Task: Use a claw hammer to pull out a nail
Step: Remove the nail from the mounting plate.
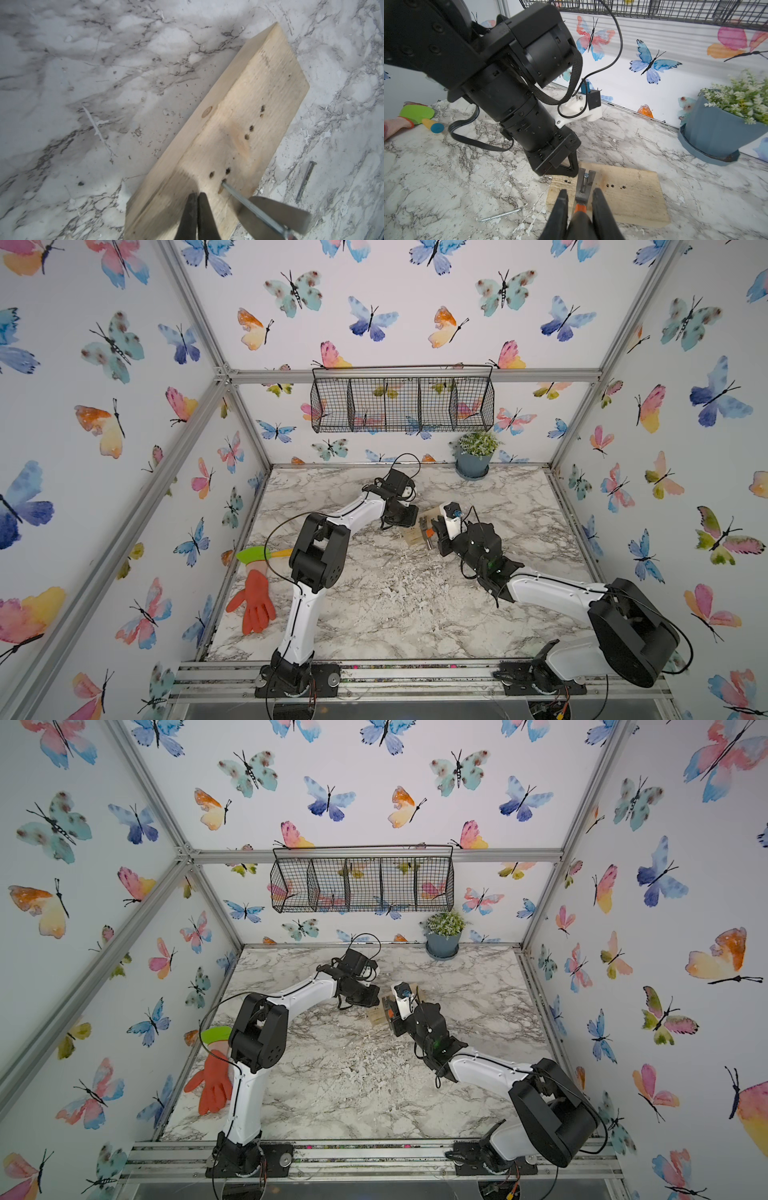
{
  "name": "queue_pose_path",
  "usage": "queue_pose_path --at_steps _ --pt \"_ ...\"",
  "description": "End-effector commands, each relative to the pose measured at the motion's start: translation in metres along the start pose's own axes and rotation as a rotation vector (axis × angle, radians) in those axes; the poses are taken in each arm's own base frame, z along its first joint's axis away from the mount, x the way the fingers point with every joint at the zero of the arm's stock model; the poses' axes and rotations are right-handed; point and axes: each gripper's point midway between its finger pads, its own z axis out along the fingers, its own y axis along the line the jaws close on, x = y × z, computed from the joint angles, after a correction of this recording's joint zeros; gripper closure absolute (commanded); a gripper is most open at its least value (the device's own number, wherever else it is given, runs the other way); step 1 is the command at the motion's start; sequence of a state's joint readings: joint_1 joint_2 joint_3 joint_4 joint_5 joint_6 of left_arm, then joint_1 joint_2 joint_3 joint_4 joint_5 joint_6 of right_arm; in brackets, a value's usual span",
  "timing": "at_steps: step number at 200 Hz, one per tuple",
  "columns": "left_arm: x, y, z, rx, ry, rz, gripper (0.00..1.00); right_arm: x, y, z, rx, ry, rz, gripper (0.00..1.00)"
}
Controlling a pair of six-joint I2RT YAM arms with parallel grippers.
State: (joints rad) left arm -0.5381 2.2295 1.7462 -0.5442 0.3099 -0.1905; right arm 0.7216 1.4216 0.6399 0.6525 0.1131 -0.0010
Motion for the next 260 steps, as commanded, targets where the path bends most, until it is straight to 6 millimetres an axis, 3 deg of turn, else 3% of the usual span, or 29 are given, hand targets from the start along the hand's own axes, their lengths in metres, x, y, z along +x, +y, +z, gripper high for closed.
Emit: queue_pose_path --at_steps 1,66,121,142,180,214,237,260 --pt "0.141 0.074 0.065 -0.219 0.443 -0.112 0.92 -0.025 0.016 -0.010 -0.052 -0.113 -0.001 0.97" --pt "0.145 0.081 0.069 -0.221 0.465 -0.131 0.92 -0.008 0.016 -0.015 0.003 -0.101 -0.028 0.97" --pt "0.145 0.082 0.069 -0.225 0.469 -0.133 0.91 -0.006 0.027 -0.023 0.028 -0.130 -0.067 0.97" --pt "0.145 0.085 0.069 -0.239 0.469 -0.125 0.91 -0.022 0.029 -0.015 0.024 -0.149 -0.051 0.97" --pt "0.146 0.084 0.067 -0.239 0.473 -0.114 0.90 -0.073 0.033 0.016 0.020 -0.077 -0.043 0.97" --pt "0.146 0.085 0.067 -0.248 0.474 -0.099 0.90 -0.077 0.025 0.046 0.087 0.146 -0.005 0.97" --pt "0.146 0.085 0.067 -0.245 0.473 -0.098 0.90 -0.090 0.023 0.046 0.084 0.116 -0.016 0.97" --pt "0.147 0.083 0.068 -0.246 0.478 -0.089 0.90 -0.083 0.030 0.038 0.027 0.050 -0.054 0.97"
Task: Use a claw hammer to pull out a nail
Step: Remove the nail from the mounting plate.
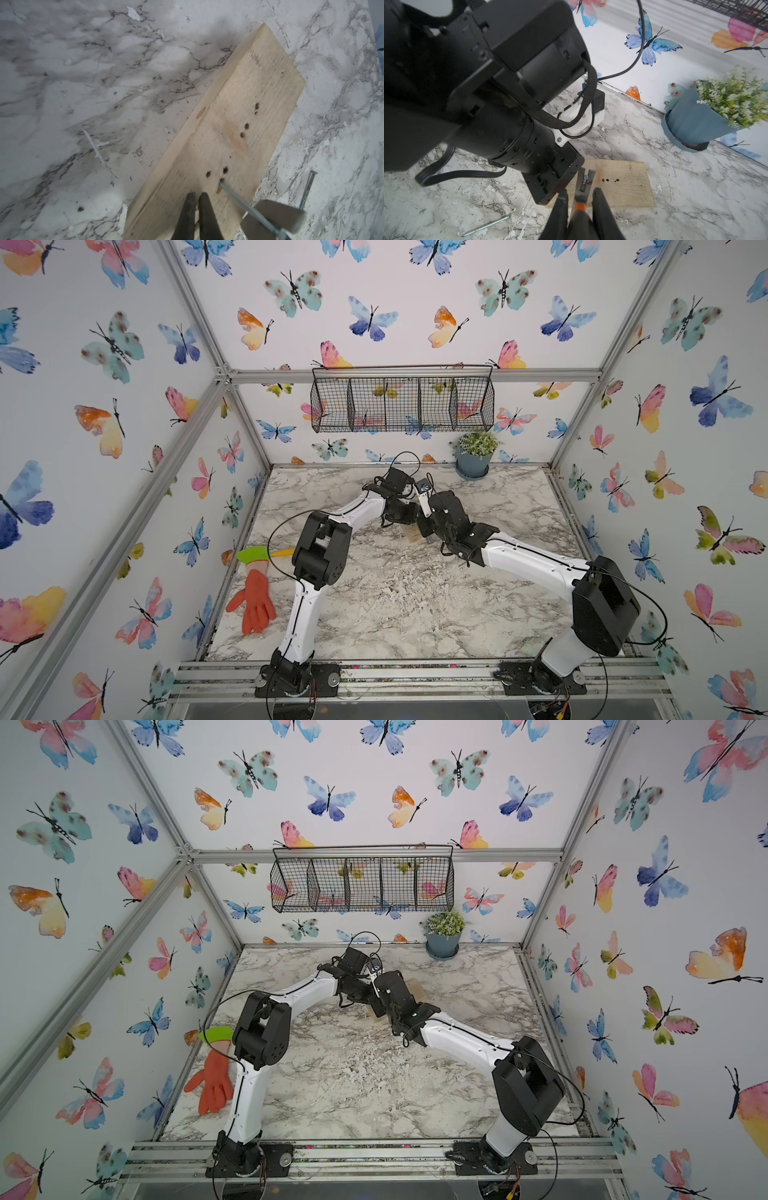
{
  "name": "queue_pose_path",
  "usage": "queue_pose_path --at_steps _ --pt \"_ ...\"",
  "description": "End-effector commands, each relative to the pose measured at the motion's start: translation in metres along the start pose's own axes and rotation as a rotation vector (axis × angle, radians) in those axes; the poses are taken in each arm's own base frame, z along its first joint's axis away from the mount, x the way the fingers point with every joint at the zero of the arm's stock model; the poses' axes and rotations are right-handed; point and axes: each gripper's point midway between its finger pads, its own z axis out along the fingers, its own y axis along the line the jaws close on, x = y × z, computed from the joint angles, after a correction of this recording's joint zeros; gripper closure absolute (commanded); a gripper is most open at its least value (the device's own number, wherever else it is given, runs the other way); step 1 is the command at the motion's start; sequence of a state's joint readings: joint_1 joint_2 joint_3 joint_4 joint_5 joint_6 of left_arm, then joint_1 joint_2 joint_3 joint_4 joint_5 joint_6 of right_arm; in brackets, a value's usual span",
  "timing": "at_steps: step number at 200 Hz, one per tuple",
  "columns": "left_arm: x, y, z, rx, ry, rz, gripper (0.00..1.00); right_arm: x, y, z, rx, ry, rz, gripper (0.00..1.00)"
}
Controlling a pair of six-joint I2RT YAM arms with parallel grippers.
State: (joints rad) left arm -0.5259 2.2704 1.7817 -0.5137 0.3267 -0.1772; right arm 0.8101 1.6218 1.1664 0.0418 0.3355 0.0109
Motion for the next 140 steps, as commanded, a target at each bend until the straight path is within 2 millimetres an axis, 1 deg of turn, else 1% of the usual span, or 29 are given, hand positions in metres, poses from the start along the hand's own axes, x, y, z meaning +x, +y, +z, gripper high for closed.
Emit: queue_pose_path --at_steps 1,10,12,14,21,34,59,83,108,125,131,140 --pt "0.161 0.078 0.054 -0.262 0.503 -0.100 0.90 -0.050 0.013 -0.027 -0.101 -0.233 0.027 0.97" --pt "0.161 0.078 0.055 -0.266 0.506 -0.098 0.90 -0.046 0.016 -0.037 -0.131 -0.316 0.012 0.97" --pt "0.160 0.078 0.055 -0.266 0.507 -0.097 0.90 -0.042 0.018 -0.039 -0.143 -0.336 0.009 0.97" --pt "0.160 0.078 0.055 -0.266 0.507 -0.097 0.90 -0.042 0.018 -0.041 -0.146 -0.349 0.011 0.97" --pt "0.161 0.078 0.055 -0.268 0.510 -0.098 0.90 -0.035 0.018 -0.049 -0.157 -0.410 0.011 0.97" --pt "0.161 0.079 0.055 -0.273 0.513 -0.097 0.90 -0.023 0.017 -0.057 -0.159 -0.461 0.018 0.97" --pt "0.160 0.080 0.055 -0.278 0.514 -0.097 0.90 0.001 0.012 -0.063 -0.135 -0.488 0.025 0.97" --pt "0.160 0.081 0.056 -0.281 0.522 -0.099 0.90 0.020 0.007 -0.057 -0.097 -0.458 0.020 0.97" --pt "0.162 0.081 0.056 -0.286 0.531 -0.100 0.90 0.028 0.005 -0.061 -0.088 -0.486 0.029 0.97" --pt "0.162 0.082 0.056 -0.289 0.538 -0.098 0.90 0.031 0.007 -0.063 -0.103 -0.491 0.025 0.97" --pt "0.162 0.082 0.056 -0.290 0.539 -0.099 0.90 0.031 0.007 -0.064 -0.106 -0.492 0.026 0.97" --pt "0.162 0.082 0.057 -0.294 0.542 -0.098 0.91 0.025 0.004 -0.065 -0.097 -0.505 0.046 0.97"
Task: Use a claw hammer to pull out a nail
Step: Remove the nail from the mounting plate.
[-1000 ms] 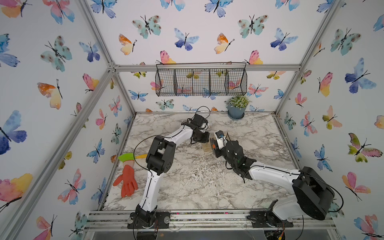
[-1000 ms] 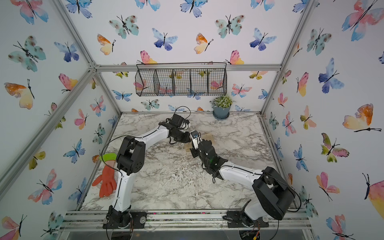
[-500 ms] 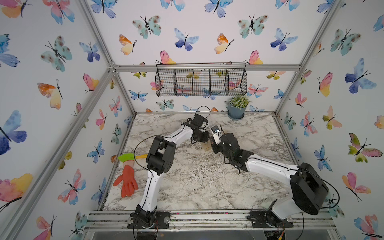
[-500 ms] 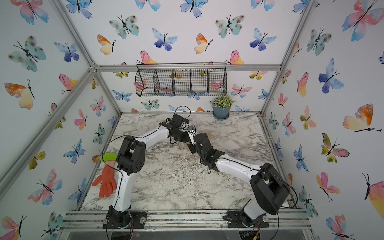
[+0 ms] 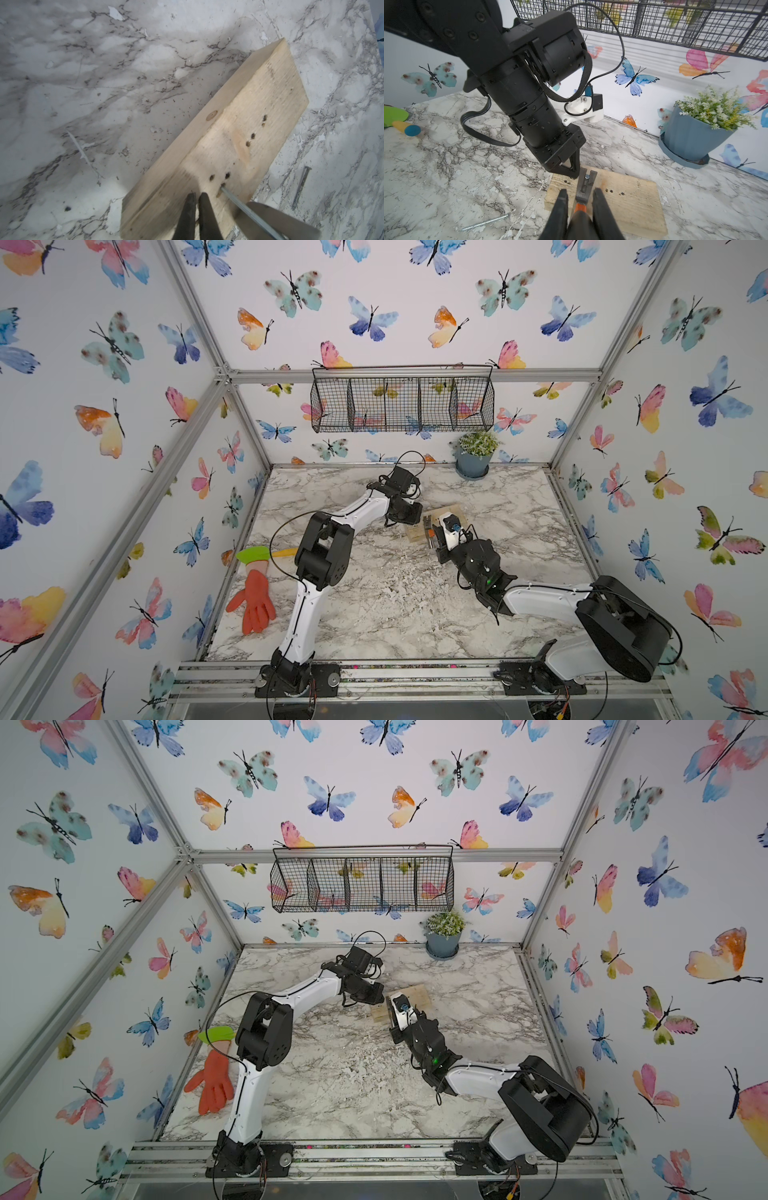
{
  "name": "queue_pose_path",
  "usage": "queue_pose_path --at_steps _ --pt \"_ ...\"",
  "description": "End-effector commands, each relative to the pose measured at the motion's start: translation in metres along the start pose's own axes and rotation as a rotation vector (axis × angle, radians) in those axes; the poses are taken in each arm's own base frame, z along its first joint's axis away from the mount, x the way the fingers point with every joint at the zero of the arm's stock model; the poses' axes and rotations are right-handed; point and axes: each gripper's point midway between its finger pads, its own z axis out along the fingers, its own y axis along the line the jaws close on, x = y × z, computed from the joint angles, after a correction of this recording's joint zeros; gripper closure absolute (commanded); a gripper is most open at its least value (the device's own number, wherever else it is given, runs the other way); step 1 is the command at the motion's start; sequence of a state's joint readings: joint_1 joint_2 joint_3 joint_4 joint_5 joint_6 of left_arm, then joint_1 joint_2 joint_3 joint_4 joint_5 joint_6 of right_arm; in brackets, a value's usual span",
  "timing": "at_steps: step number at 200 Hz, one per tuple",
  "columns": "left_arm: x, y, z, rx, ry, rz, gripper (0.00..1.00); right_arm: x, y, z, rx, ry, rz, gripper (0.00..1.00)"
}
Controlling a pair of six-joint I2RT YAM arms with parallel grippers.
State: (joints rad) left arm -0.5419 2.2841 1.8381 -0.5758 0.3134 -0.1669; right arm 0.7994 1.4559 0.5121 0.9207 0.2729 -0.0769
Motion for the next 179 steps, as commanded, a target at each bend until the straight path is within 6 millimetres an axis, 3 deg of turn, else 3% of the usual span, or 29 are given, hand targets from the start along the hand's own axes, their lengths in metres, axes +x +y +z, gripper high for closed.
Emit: queue_pose_path --at_steps 1,36,57,134,179 --pt "0.164 0.087 0.063 -0.279 0.524 -0.115 0.90 -0.032 0.015 -0.005 -0.069 -0.128 0.025 0.97" --pt "0.164 0.090 0.063 -0.294 0.529 -0.111 0.91 -0.087 0.009 -0.010 -0.062 -0.194 0.014 0.97" --pt "0.163 0.089 0.064 -0.292 0.527 -0.110 0.91 -0.102 0.002 -0.018 -0.038 -0.255 -0.002 0.97" --pt "0.164 0.088 0.063 -0.287 0.530 -0.105 0.91 -0.027 -0.001 -0.023 -0.001 -0.149 0.095 0.97" --pt "0.163 0.088 0.064 -0.284 0.530 -0.103 0.91 -0.007 -0.005 -0.026 0.025 -0.103 0.111 0.97"
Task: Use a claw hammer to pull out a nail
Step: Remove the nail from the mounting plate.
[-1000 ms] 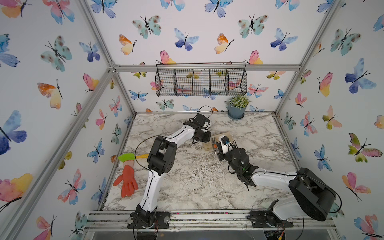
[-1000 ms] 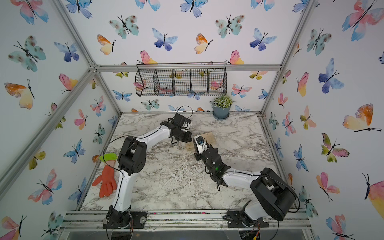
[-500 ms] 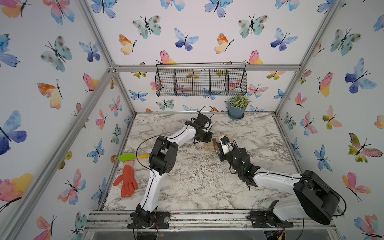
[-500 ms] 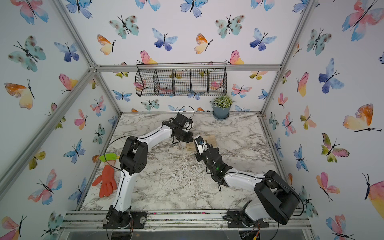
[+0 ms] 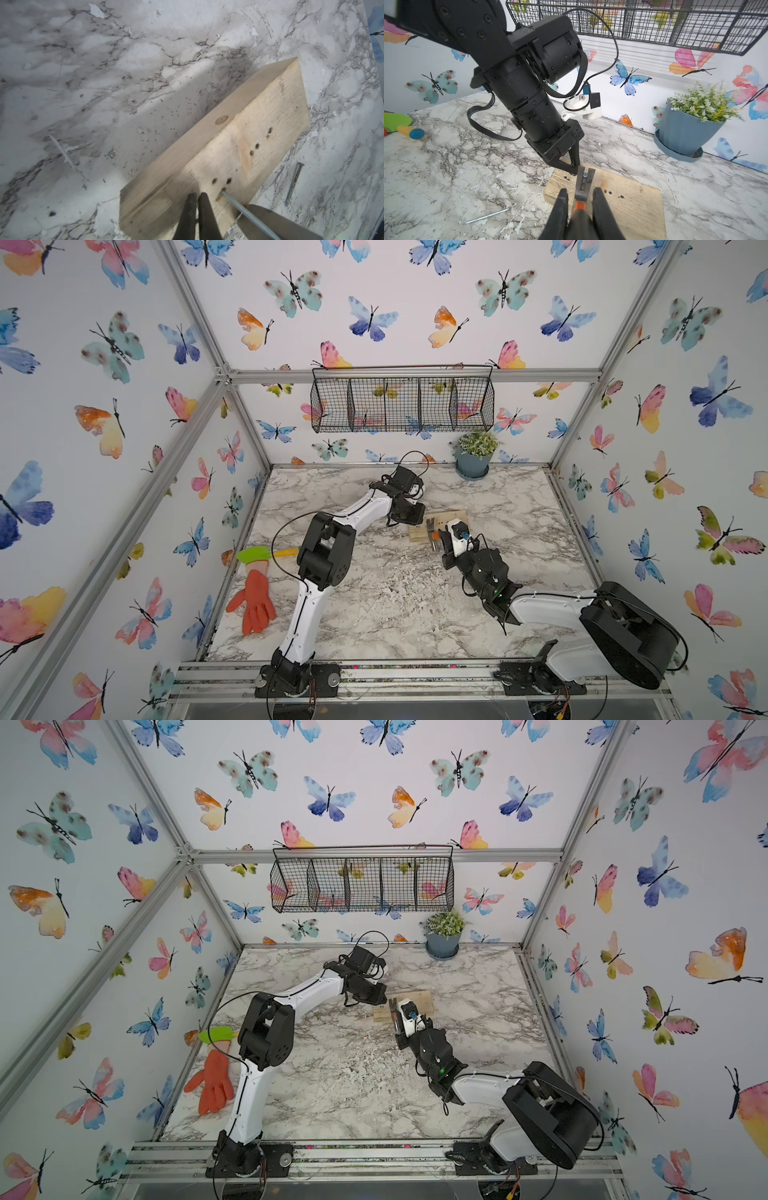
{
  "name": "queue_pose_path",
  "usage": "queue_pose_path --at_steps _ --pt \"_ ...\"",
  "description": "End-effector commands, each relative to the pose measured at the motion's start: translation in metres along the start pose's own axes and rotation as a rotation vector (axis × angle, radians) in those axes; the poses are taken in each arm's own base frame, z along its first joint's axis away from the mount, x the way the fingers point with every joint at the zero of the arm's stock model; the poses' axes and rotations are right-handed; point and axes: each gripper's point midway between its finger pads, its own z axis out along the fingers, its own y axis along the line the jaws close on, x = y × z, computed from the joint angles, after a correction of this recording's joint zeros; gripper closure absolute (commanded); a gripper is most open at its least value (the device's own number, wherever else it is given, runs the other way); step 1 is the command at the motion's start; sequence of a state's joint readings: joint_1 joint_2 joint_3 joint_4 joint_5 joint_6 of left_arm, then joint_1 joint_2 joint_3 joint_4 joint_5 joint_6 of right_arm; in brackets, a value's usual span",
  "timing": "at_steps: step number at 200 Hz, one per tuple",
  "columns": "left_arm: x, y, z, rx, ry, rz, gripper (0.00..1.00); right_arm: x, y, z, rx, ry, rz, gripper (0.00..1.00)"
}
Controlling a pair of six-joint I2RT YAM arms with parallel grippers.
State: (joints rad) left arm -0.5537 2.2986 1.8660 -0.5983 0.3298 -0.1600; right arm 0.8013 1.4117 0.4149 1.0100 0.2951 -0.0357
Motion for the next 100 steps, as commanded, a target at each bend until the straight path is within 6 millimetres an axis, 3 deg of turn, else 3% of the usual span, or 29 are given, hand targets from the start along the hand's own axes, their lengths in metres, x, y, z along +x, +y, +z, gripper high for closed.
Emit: queue_pose_path --at_steps 1,100 --pt "0.162 0.095 0.062 -0.297 0.515 -0.123 0.91 -0.013 0.003 -0.007 0.000 -0.070 0.062 0.97" --pt "0.161 0.095 0.065 -0.308 0.521 -0.116 0.90 0.008 0.003 -0.021 0.029 -0.030 0.107 0.97"
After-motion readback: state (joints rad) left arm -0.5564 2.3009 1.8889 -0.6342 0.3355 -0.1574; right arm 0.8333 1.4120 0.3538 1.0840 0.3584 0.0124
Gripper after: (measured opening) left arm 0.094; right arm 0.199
